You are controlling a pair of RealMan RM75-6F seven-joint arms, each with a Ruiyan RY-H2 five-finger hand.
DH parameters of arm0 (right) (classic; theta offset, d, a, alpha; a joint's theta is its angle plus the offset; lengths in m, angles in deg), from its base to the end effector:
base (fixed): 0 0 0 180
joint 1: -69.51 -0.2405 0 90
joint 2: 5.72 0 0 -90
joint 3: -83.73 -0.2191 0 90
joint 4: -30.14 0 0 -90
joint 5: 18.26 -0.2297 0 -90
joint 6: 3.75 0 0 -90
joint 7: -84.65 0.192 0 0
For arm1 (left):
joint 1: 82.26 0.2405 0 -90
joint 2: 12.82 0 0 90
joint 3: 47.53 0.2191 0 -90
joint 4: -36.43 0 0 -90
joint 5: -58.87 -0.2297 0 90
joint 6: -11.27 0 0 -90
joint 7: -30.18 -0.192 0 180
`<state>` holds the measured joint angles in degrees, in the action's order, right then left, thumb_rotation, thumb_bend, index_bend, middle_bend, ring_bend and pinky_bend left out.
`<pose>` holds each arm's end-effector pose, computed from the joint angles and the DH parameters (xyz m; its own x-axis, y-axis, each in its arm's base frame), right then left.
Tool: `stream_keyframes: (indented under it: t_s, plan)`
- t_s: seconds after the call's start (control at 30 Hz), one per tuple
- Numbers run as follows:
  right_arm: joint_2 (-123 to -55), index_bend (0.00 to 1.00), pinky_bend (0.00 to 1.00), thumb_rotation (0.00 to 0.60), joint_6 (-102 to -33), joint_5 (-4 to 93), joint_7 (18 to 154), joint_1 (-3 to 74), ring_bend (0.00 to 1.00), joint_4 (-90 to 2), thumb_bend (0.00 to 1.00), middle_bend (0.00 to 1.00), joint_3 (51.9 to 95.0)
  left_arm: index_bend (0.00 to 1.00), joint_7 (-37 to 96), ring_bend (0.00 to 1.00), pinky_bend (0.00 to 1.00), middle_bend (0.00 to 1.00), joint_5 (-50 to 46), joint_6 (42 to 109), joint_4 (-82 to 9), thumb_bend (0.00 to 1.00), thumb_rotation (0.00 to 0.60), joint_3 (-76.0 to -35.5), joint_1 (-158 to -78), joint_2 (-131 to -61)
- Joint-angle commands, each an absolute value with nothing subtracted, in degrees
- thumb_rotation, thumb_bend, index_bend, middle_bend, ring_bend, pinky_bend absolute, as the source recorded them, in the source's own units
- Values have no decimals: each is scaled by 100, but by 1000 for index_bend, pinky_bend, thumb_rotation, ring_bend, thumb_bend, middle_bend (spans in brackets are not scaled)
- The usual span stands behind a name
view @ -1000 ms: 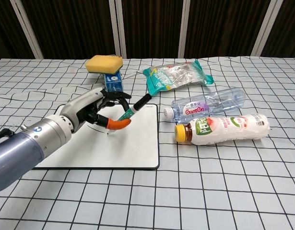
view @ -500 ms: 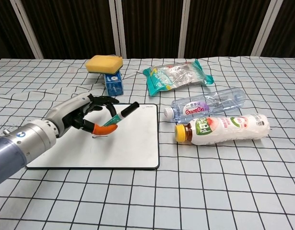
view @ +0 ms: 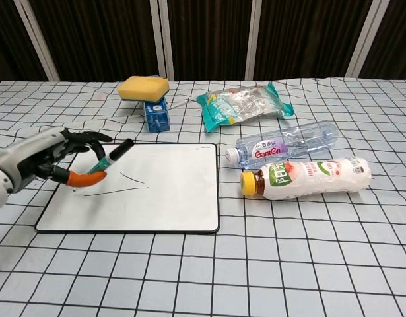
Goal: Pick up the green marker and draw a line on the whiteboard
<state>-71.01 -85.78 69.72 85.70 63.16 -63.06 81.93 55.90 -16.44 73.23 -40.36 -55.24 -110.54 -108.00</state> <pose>-0.2730 -0.2296 0.1016 0.3528 -0.0682 0.9332 -0.9348 -0.0684 0.3484 -0.1748 0.3245 -0.0655 -0.2806 0.3518 0.8930 0.9457 -0.0579 0.3200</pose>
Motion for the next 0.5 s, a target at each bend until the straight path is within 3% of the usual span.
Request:
stream_keyframes:
  t_s: [0.03, 0.2, 0.5]
  plan:
    - [-7101, 0, 0, 600, -8578, 6974, 8564, 6318, 0, -6308, 350, 0, 8196, 655, 5780, 0, 52, 115, -1811, 7583, -4418, 526, 600, -5620, -10949, -10466]
    - [-7098, 0, 0, 600, -8572, 6953, 8572, 6322, 0, -6317, 351, 0, 8193, 654, 5598, 0, 52, 115, -2051, 7827, -4790, 525, 600, -5739, -10948, -10009]
    - [-7084, 0, 0, 600, -8533, 6917, 8544, 6318, 0, -6345, 350, 0, 8194, 652, 3773, 0, 52, 113, -1804, 7636, -4394, 444, 600, -5609, -11008, -9644]
